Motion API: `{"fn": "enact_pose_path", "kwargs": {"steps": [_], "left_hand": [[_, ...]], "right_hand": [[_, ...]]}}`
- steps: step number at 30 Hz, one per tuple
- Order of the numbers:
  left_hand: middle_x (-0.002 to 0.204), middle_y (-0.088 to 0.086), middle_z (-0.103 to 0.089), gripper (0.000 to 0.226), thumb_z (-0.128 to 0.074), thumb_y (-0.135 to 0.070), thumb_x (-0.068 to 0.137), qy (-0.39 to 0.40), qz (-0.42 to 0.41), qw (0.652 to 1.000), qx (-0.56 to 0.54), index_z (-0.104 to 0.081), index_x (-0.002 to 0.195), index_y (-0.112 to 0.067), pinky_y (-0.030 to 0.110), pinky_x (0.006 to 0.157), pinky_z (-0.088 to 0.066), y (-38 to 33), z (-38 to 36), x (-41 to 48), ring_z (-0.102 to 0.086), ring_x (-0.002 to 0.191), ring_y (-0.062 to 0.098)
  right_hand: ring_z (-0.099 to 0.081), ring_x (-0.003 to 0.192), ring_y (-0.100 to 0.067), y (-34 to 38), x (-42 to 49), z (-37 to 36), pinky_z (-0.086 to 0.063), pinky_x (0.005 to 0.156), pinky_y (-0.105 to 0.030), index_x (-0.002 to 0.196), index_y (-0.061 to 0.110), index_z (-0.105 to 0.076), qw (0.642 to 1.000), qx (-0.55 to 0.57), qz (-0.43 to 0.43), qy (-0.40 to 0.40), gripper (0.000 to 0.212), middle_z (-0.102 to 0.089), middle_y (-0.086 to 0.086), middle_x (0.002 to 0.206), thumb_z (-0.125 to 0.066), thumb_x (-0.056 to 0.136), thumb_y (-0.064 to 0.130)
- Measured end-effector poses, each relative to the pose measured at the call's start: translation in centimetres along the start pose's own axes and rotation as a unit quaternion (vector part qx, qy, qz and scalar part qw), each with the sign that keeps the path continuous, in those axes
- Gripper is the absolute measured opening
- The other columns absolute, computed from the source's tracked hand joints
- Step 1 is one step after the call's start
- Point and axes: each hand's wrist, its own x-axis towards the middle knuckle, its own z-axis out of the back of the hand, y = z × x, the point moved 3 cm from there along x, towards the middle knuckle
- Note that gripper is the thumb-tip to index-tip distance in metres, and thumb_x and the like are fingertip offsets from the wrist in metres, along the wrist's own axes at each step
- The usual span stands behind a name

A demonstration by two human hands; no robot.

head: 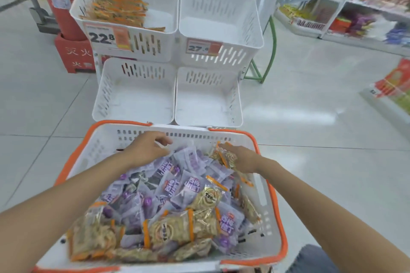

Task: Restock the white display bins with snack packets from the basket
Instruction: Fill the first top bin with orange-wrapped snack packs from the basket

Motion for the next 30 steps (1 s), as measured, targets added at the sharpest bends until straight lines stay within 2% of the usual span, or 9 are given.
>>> {"fn": "enact_pose_path", "kwargs": {"steps": [4, 9, 13, 16, 19, 23, 26, 28, 30], "left_hand": [[0.111, -0.002, -0.063, 0.024, -0.073, -0.015, 0.087, 0.026, 0.017, 1.000, 0.006, -0.067, 0.110, -0.018, 0.016, 0.075, -0.043, 0.1, -0.7, -1.3, -0.060, 0.094, 0.009], [0.109, -0.006, -0.063, 0.023, -0.071, -0.015, 0.088, 0.022, 0.009, 1.000, -0.009, -0.067, 0.111, -0.019, 0.008, 0.071, -0.042, -1.0, -1.2, -1.9, -0.057, 0.091, -0.004], [0.113, -0.005, -0.064, 0.023, -0.071, -0.018, 0.089, 0.035, 0.005, 0.999, -0.023, -0.067, 0.111, -0.021, 0.011, 0.074, -0.045, -1.5, -1.9, -2.0, -0.063, 0.095, 0.005], [0.113, -0.006, -0.065, 0.021, -0.070, -0.016, 0.089, 0.033, -0.008, 0.998, -0.044, -0.067, 0.108, -0.023, 0.017, 0.081, -0.051, -2.5, -2.3, -1.9, -0.064, 0.094, 0.006], [0.119, -0.008, -0.064, 0.030, -0.071, -0.020, 0.089, 0.007, -0.017, 0.994, -0.103, -0.064, 0.118, -0.023, 0.029, 0.093, -0.052, -4.5, -2.8, -1.9, -0.063, 0.104, 0.009], [0.133, -0.014, -0.051, 0.074, -0.078, -0.032, 0.080, 0.055, -0.041, 0.982, -0.179, -0.041, 0.144, -0.028, 0.024, 0.099, -0.042, -7.7, -4.5, -2.0, -0.049, 0.124, 0.003], [0.118, 0.001, -0.067, 0.050, -0.075, -0.014, 0.084, 0.057, 0.005, 0.964, -0.261, -0.053, 0.128, -0.022, 0.022, 0.083, -0.054, -7.1, -5.6, -2.0, -0.065, 0.108, 0.016], [0.113, 0.013, -0.068, 0.045, -0.069, 0.000, 0.087, 0.044, 0.076, 0.948, -0.306, -0.054, 0.127, -0.012, 0.029, 0.079, -0.060, -5.3, -5.5, -2.0, -0.071, 0.098, 0.025], [0.116, 0.013, -0.067, 0.049, -0.066, 0.005, 0.087, 0.048, 0.128, 0.938, -0.320, -0.050, 0.131, -0.011, 0.033, 0.081, -0.060, -3.4, -5.1, -2.1, -0.073, 0.093, 0.022]], "right_hand": [[-0.053, 0.105, -0.031, -0.5, 1.1, -0.9, -0.047, 0.076, -0.038, 0.149, 0.048, -0.023, 0.990, -0.139, 0.023, 0.007, 0.082, -0.051, -0.006, 0.130, -0.047, 0.086, -0.001], [-0.036, 0.123, -0.035, -0.9, 2.0, -0.7, -0.039, 0.096, -0.044, 0.140, 0.045, -0.037, 0.982, -0.178, 0.020, 0.050, 0.072, -0.034, -0.009, 0.133, -0.051, 0.084, 0.002], [-0.047, 0.111, -0.033, -0.7, 2.0, 1.0, -0.044, 0.093, -0.042, 0.096, 0.023, -0.059, 0.988, -0.138, 0.069, -0.015, 0.027, -0.049, -0.009, 0.112, -0.061, 0.078, 0.002], [-0.060, 0.093, -0.032, -1.4, 0.5, 3.9, -0.050, 0.085, -0.043, 0.067, 0.026, -0.047, 0.990, 0.023, 0.074, -0.114, 0.034, -0.056, -0.002, 0.086, -0.062, 0.078, -0.003], [-0.062, 0.076, -0.025, -0.4, -1.8, 6.0, -0.052, 0.079, -0.037, 0.078, 0.021, -0.054, 0.955, 0.174, 0.111, -0.213, 0.023, -0.057, -0.001, 0.076, -0.069, 0.083, 0.005], [-0.058, 0.068, -0.025, 5.2, -3.7, 5.9, -0.048, 0.061, -0.030, 0.095, 0.017, -0.053, 0.903, 0.299, 0.169, -0.260, 0.019, -0.056, -0.010, 0.074, -0.070, 0.088, 0.015], [-0.061, 0.068, -0.022, 7.9, -4.1, 4.6, -0.053, 0.062, -0.034, 0.112, 0.013, -0.052, 0.890, 0.355, 0.182, -0.222, 0.025, -0.058, -0.008, 0.081, -0.066, 0.091, 0.014], [-0.062, 0.073, -0.017, 7.7, -3.8, 3.7, -0.054, 0.067, -0.031, 0.130, 0.014, -0.046, 0.903, 0.362, 0.138, -0.188, 0.041, -0.061, -0.007, 0.091, -0.064, 0.093, 0.020], [-0.062, 0.088, -0.015, 6.6, -3.3, 1.9, -0.052, 0.080, -0.029, 0.135, 0.016, -0.047, 0.962, 0.231, 0.084, -0.123, 0.051, -0.063, -0.003, 0.105, -0.066, 0.090, 0.034]]}}
